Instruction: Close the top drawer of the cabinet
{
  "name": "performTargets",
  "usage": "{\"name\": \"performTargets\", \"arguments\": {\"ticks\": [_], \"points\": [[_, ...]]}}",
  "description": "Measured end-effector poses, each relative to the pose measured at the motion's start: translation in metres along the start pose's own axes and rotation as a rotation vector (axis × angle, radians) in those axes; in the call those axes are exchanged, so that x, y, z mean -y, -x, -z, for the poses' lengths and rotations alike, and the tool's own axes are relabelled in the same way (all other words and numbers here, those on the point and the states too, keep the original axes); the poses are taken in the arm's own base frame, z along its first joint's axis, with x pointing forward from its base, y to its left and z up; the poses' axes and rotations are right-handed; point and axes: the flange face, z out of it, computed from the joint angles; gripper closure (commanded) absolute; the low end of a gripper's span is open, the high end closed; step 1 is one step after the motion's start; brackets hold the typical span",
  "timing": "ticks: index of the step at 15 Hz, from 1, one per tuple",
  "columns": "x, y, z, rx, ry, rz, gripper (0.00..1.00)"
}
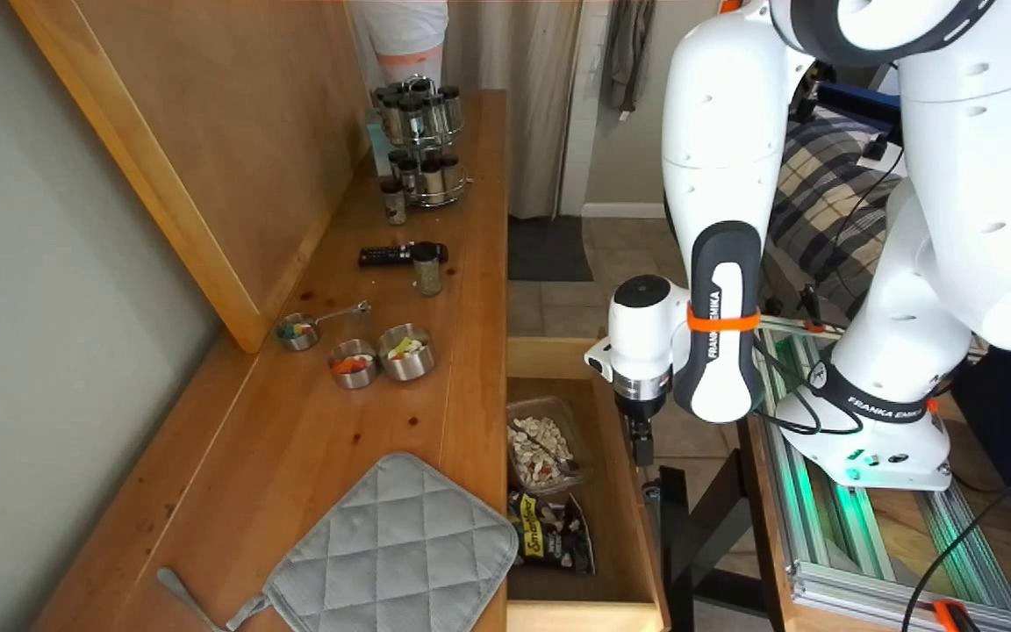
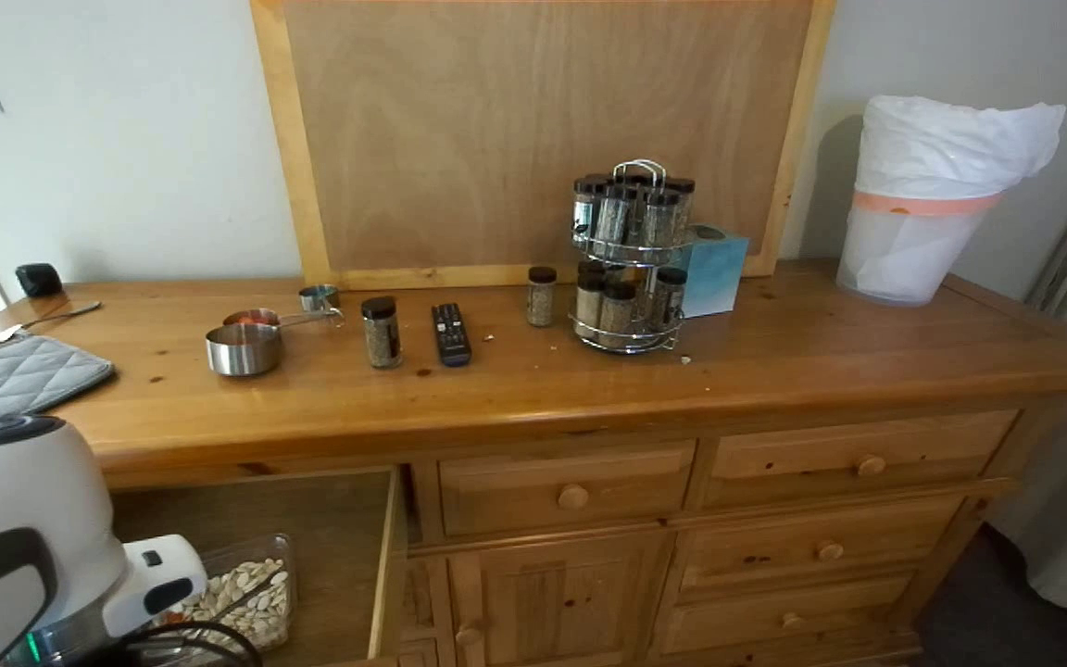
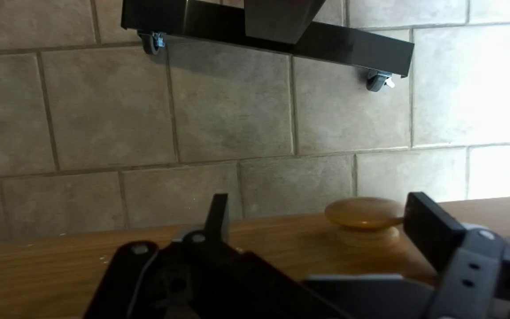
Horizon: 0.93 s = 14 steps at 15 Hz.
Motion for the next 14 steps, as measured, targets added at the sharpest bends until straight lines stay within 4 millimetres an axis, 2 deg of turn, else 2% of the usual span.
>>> {"name": "performTargets", "arguments": {"ticks": [9, 14], "points": [[0.005, -0.001, 0.001, -0.006, 0.028, 0.033, 0.0], [-0.001, -0.015, 0.009, -0.074, 0.039, 0.023, 0.0]]}}
